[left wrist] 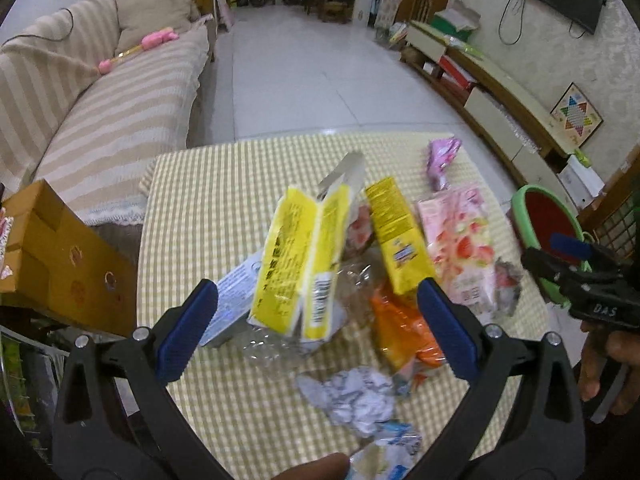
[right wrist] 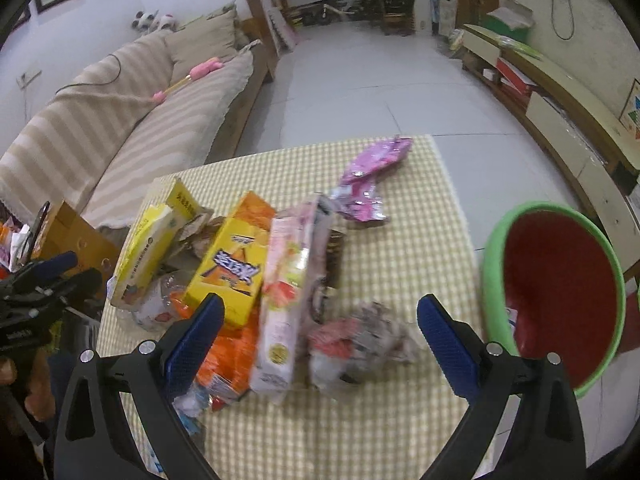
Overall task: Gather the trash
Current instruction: 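Grasp the yellow wrapper with the left tool while the right tool grasps the pink snack box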
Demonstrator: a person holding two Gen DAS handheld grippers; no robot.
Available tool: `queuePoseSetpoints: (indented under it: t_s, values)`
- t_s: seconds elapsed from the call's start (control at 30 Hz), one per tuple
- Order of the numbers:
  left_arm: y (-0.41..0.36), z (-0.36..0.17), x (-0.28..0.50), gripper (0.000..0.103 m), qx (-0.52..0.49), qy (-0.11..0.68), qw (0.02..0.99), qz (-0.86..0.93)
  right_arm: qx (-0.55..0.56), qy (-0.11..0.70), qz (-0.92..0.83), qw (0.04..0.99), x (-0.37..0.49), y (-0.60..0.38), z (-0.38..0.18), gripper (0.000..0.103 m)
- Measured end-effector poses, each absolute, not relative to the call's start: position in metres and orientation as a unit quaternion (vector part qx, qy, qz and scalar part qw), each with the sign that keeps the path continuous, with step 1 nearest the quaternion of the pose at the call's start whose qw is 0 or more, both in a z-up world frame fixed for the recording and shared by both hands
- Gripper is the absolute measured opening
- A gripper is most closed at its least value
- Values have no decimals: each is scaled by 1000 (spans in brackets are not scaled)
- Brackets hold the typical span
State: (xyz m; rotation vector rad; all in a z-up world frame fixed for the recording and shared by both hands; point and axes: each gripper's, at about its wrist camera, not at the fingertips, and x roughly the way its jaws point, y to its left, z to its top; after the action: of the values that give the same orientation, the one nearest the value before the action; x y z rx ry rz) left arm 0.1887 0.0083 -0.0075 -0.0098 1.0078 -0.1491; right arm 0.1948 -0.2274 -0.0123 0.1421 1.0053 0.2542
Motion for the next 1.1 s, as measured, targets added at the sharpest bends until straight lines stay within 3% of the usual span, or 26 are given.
queuePoseSetpoints:
  t_s: [0.27, 0.5, 0.6, 0.77, 1.1]
  values:
    - [18, -32, 205, 97, -1, 502, 862, -66, 69, 510, 115, 850, 221, -214, -33, 85]
    - [8, -39, 220, 94, 23, 511, 857, -66, 69, 537, 127, 831, 233, -204, -55, 61]
    - [6, -45, 225, 85, 21, 523, 849, -69, 72, 549, 134, 822, 236, -201, -62, 53]
    - [3, -51, 225, 55, 21, 537, 840, -75, 62, 557, 145, 815, 235, -195, -64, 29]
    - [9, -45, 223, 36, 1, 534, 842, -76, 71, 536, 157, 827, 227, -199, -49, 26]
